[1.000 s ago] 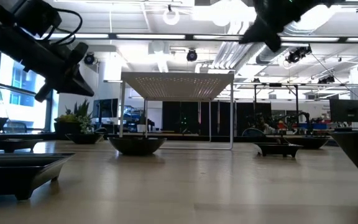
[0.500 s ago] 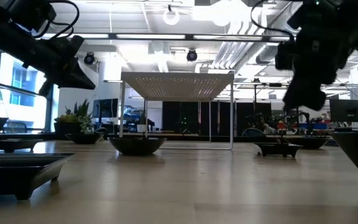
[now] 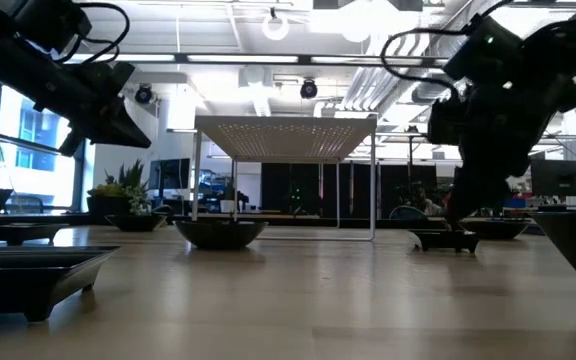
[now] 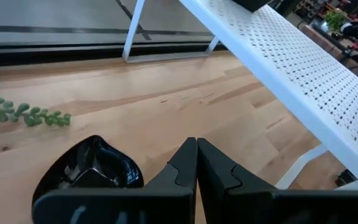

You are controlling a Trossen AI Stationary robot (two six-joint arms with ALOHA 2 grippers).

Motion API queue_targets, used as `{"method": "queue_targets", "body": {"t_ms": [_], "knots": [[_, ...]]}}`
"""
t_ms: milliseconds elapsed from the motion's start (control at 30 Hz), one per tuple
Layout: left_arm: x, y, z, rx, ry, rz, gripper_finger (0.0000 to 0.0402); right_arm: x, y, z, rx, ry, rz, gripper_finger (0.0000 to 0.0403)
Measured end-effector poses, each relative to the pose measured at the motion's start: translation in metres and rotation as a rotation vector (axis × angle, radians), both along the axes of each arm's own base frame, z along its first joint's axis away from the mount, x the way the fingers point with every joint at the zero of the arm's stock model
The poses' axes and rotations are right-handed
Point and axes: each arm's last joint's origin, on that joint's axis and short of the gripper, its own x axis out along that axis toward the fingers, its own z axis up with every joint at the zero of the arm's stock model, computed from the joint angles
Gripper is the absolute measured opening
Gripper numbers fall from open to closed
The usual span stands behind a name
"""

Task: Pick & Place Mini shaped plates
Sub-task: Put the black square plate on the shelf

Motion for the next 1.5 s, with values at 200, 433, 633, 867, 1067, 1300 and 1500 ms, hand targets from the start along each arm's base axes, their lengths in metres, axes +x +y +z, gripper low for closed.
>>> {"method": "queue_targets", "body": {"t_ms": [200, 433, 633, 867, 1067, 1300, 1500], "knots": [[0.0, 0.0, 0.0, 0.001, 0.001, -0.001, 0.0001, 0.004, 0.0, -0.015, 0.003, 0.053, -0.002, 0.0076], [0.0, 0.0, 0.0, 0.002, 0.0, -0.001, 0.0001, 0.007, 0.0, -0.018, 0.003, 0.05, 0.006, 0.0035], [0.0, 0.0, 0.0, 0.001, 0.001, -0.001, 0.0001, 0.007, 0.0, -0.011, 0.024, 0.015, -0.008, 0.0005], [0.0, 0.0, 0.0, 0.001, 0.0, 0.0, 0.0001, 0.005, 0.002, 0.006, 0.112, -0.059, -0.027, 0.001], [0.0, 0.0, 0.0, 0.001, 0.0, -0.001, 0.0001, -0.004, 0.005, 0.033, 0.266, -0.153, -0.01, 0.001], [0.0, 0.0, 0.0, 0.001, 0.0, 0.0, 0.0001, -0.006, -0.006, 0.105, 0.245, -0.318, -0.049, 0.0013], [0.0, 0.0, 0.0, 0.001, 0.0, 0.0, 0.0001, 0.017, -0.044, 0.172, 0.01, -0.313, -0.079, 0.0013]]}}
